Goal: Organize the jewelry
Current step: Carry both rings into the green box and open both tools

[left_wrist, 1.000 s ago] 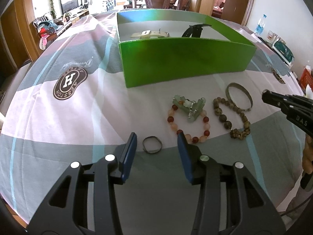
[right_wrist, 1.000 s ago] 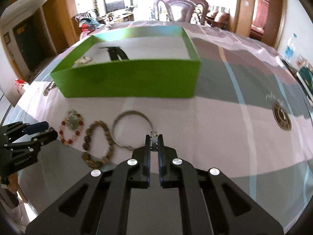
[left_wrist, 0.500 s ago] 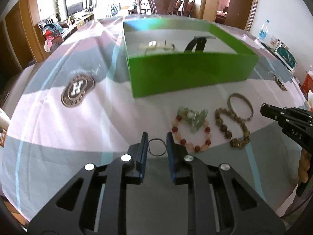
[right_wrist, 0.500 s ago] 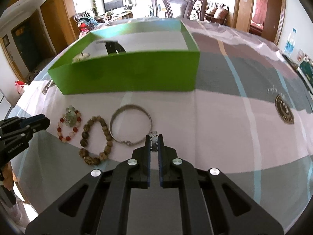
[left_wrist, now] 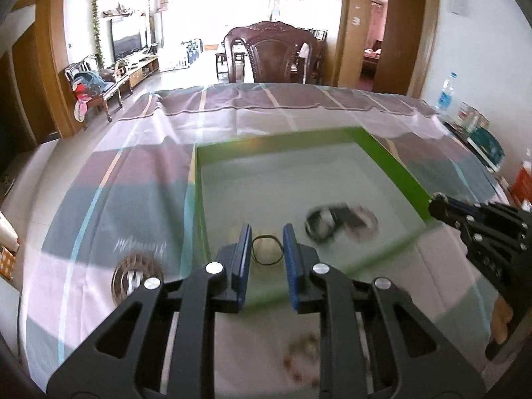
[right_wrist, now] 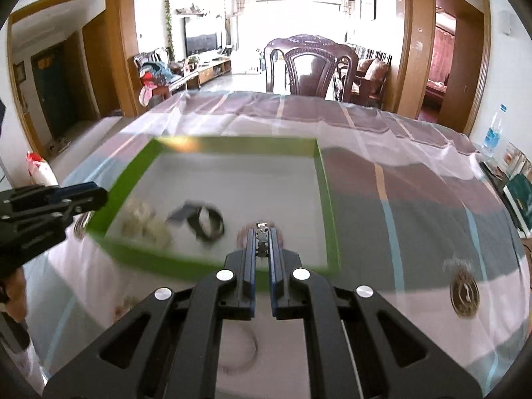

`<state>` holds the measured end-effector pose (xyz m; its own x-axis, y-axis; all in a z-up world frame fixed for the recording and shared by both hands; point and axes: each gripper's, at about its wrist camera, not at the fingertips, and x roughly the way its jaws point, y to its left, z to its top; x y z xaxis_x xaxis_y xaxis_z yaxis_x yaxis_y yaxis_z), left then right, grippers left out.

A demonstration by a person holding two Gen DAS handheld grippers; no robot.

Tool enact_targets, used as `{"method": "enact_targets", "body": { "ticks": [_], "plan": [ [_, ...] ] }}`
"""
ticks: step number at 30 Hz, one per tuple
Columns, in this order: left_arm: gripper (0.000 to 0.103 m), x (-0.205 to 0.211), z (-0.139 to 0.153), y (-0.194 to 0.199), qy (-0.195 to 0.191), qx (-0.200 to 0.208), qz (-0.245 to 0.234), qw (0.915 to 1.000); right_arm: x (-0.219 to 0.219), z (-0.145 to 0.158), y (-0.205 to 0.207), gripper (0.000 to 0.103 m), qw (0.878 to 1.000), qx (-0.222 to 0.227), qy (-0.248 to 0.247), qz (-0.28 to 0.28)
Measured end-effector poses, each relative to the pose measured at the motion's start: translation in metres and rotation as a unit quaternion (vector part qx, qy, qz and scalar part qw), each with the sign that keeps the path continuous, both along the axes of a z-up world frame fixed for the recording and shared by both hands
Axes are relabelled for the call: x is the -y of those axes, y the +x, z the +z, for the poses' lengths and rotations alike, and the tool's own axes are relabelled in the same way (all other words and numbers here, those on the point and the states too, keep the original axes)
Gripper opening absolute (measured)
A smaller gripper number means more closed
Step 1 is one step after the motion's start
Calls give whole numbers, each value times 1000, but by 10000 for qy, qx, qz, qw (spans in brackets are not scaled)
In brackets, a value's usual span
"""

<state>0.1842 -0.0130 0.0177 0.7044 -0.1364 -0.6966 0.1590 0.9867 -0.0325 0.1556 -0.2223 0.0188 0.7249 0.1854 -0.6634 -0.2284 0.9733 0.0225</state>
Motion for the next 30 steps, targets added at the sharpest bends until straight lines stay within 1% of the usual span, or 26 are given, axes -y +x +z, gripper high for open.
{"method": "enact_targets", "body": {
  "ticks": [4, 7, 8, 9, 10, 11, 12, 16, 18, 20, 22, 23, 26, 30],
  "plan": [
    [19, 1, -14, 39, 66, -230, 227, 9995, -5, -16, 29, 7, 9997, -234, 46, -38],
    [20, -2, -24, 48, -12, -352, 292, 9990, -5, -32, 39, 7, 9993, -357, 87, -90],
    [21, -3, -26, 50, -16, -368, 312, 9988, -5, -34, 39, 9, 9992, -372, 82, -101],
    [34, -3, -27, 51, -18, -373, 331, 9988, -4, -34, 40, 19, 9992, -365, 58, -133],
    [49, -3, -27, 52, -16, -355, 366, 9987, -4, -34, 39, 27, 9993, -347, 46, -144],
    [51, -4, -27, 50, -13, -313, 393, 9987, -3, -31, 36, 42, 9994, -296, 64, -147],
    [51, -5, -27, 47, -1, -273, 410, 9988, -1, -29, 32, 47, 9996, -215, 76, -176],
    [51, -7, -18, 30, 3, -191, 401, 9990, 5, -14, 13, 47, 9997, -18, 15, -230],
    [52, -8, -12, 10, 78, -99, 387, 9992, 11, -6, -3, 47, 9997, 92, -13, -238],
    [54, -11, -9, -15, 169, -28, 386, 9991, 17, -3, -18, 47, 9995, 164, -75, -247],
    [59, -14, -12, -41, 177, -8, 329, 9993, 24, -3, -33, 47, 9995, 149, -92, -278],
    [59, -15, -15, -49, 180, -32, 320, 9993, 30, -7, -43, 47, 9996, 80, -64, -277],
    [59, -18, -33, -71, 208, -224, 272, 9992, 38, -22, -53, 47, 9991, -194, -70, -372],
    [59, -12, -57, -86, 354, -485, 182, 9980, 32, -50, -62, 47, 9976, -578, -202, -311]
  ]
}}
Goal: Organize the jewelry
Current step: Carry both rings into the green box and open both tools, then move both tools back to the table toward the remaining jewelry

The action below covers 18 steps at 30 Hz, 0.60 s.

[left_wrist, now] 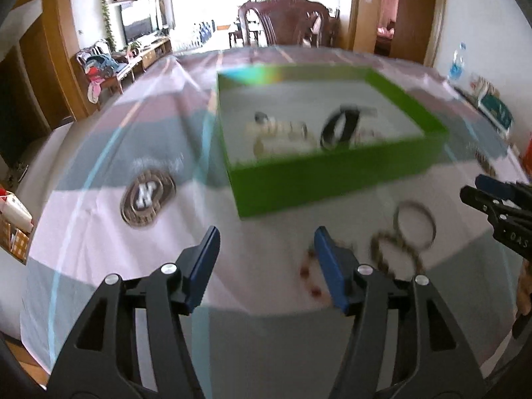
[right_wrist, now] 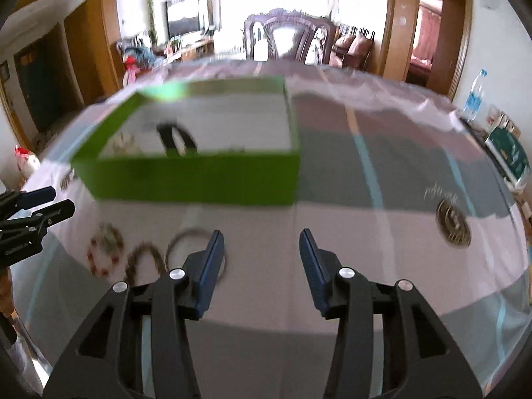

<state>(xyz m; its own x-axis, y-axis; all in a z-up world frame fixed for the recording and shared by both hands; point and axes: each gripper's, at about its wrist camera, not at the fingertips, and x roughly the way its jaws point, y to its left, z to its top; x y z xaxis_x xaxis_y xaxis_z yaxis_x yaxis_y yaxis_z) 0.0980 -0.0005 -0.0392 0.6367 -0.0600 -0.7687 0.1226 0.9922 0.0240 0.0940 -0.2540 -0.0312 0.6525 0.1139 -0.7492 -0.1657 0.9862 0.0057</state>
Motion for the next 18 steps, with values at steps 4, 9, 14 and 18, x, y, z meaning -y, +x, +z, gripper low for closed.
{"method": "enact_targets", "body": {
  "ticks": [4, 9, 14, 18],
  "plan": [
    [59, 7, -18, -4, 62, -205, -83, 9997, -12, -14, -5, 47, 9997, -173, 49, 145],
    [59, 8, -23, -11, 27, -230, -107, 9997, -37, -12, -17, 37, 9981, -184, 143, 569],
    [59, 9, -26, -15, -1, -284, -127, 9995, -59, -25, -25, 20, 9946, -436, 87, 937],
    [59, 13, -27, -13, -44, -322, -217, 9992, -61, -30, -23, 19, 9948, -506, 112, 880]
  ]
}}
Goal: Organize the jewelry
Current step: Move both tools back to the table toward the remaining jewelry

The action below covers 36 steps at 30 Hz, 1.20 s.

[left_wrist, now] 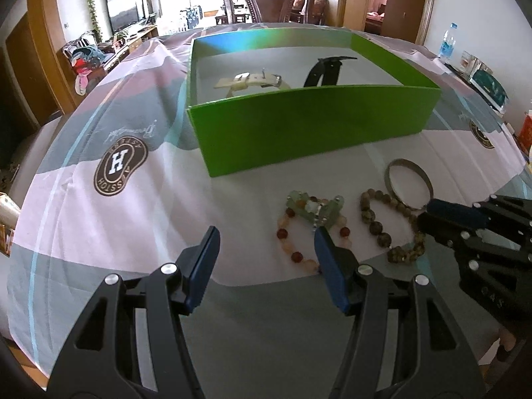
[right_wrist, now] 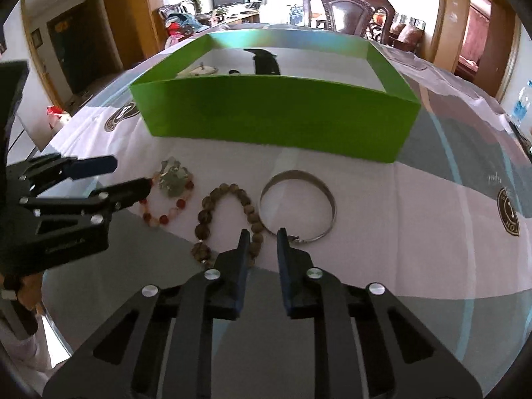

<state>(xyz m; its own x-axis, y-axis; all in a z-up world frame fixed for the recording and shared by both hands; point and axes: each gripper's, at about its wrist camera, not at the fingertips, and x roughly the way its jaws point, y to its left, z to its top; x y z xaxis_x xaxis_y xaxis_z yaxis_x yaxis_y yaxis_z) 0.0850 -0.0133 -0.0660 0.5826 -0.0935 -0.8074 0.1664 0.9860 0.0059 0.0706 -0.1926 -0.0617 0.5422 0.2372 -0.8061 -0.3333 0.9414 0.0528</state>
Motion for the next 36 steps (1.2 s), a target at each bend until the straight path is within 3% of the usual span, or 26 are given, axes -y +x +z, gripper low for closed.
{"method": "enact_targets", "body": {
  "ticks": [7, 11, 18, 20, 21, 22, 24, 27, 36],
  "plan": [
    [55, 7, -8, 6, -51, -116, -62, 9999, 19, 2, 16, 19, 9989, 46, 31, -463],
    [55, 7, -2, 8, -298, -67, -61, 9995, 19, 5, 15, 19, 9991, 72, 98, -409],
    [54, 34, 5, 14, -126, 64, -357, 9993, 22, 1, 13, 19, 9990, -47, 192, -406],
    [44, 39, 2, 20, -128, 23, -374, 9992, 22, -1, 10, 20, 9991, -75, 186, -383],
    [28, 40, 0, 23, -146, -19, -367, 9992, 22, -3, 8, 20, 9991, -92, 182, -363],
    [21, 40, -1, 25, -173, -52, -360, 9992, 22, -4, 6, 20, 9992, -108, 187, -347],
    [15, 41, -2, 26, -193, -20, -346, 9992, 23, -5, 4, 20, 9991, -130, 194, -342],
    [8, 36, 3, 23, -299, 32, -306, 9991, 26, -6, 4, 20, 9989, -153, 227, -377],
    [8, -10, 44, -11, -445, 536, 61, 9976, 13, 1, -3, 20, 9992, -108, 370, -132]
  ]
}}
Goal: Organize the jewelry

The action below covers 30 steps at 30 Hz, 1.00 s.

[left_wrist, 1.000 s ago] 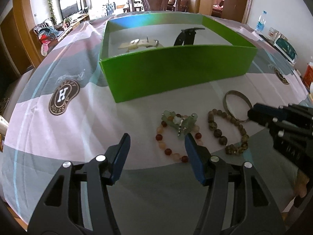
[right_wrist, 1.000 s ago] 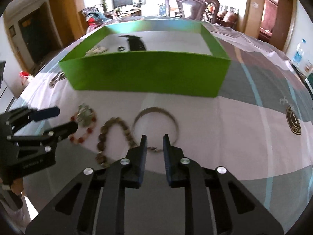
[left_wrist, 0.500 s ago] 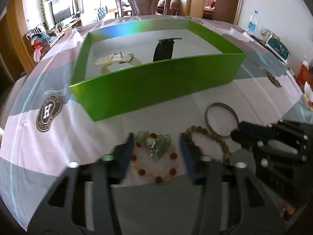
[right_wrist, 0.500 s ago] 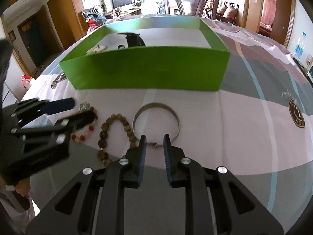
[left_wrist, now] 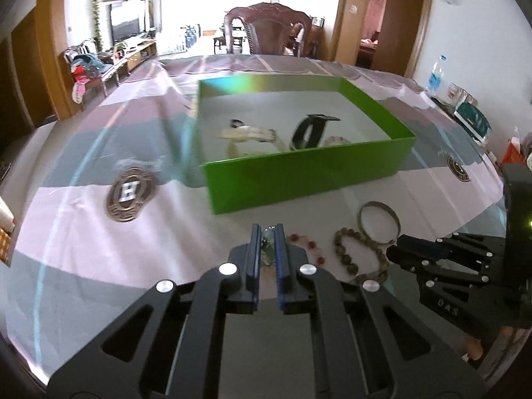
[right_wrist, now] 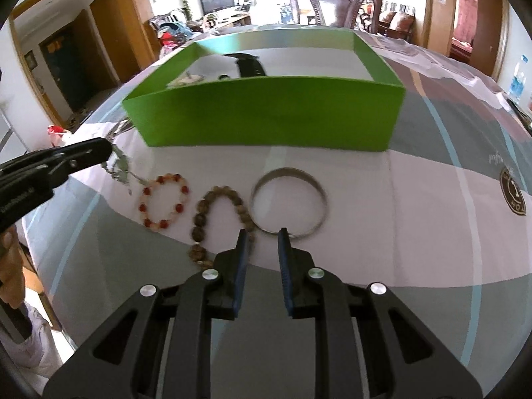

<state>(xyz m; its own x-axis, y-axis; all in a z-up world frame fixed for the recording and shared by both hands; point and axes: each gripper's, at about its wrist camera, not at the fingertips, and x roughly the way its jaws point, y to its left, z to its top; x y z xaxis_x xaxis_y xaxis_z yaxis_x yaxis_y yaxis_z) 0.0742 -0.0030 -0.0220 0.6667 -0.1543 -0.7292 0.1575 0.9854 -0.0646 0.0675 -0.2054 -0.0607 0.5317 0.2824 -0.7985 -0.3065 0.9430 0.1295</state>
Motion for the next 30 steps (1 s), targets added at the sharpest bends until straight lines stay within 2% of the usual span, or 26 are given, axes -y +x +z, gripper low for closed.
{"method": "enact_targets", "body": {
  "ticks": [4, 9, 15, 17, 22, 24, 30],
  "plan": [
    [8, -8, -7, -9, 14, -118, 25, 9999, -15, -5, 1, 20, 9998, -105, -68, 163],
    [8, -8, -31, -9, -34, -444, -47, 9990, -29, -8, -1, 20, 9991, -99, -314, 284],
    [8, -6, -33, -11, -62, -435, -142, 9989, -18, -7, -9, 19, 9983, -126, -494, 276],
    [11, -7, -34, -12, -39, -428, -136, 9990, -5, -7, -10, 19, 9985, -146, -516, 134],
    [31, -8, -37, -12, 12, -466, -104, 9989, 16, -7, -9, 20, 9985, -153, -494, -161],
    [36, -7, -39, -11, 37, -489, -95, 9988, 18, -7, -9, 25, 9986, -128, -467, -218],
    [38, -2, -44, -7, 99, -565, -131, 9983, 10, -9, -7, 25, 9980, -22, -603, -199]
  ]
}}
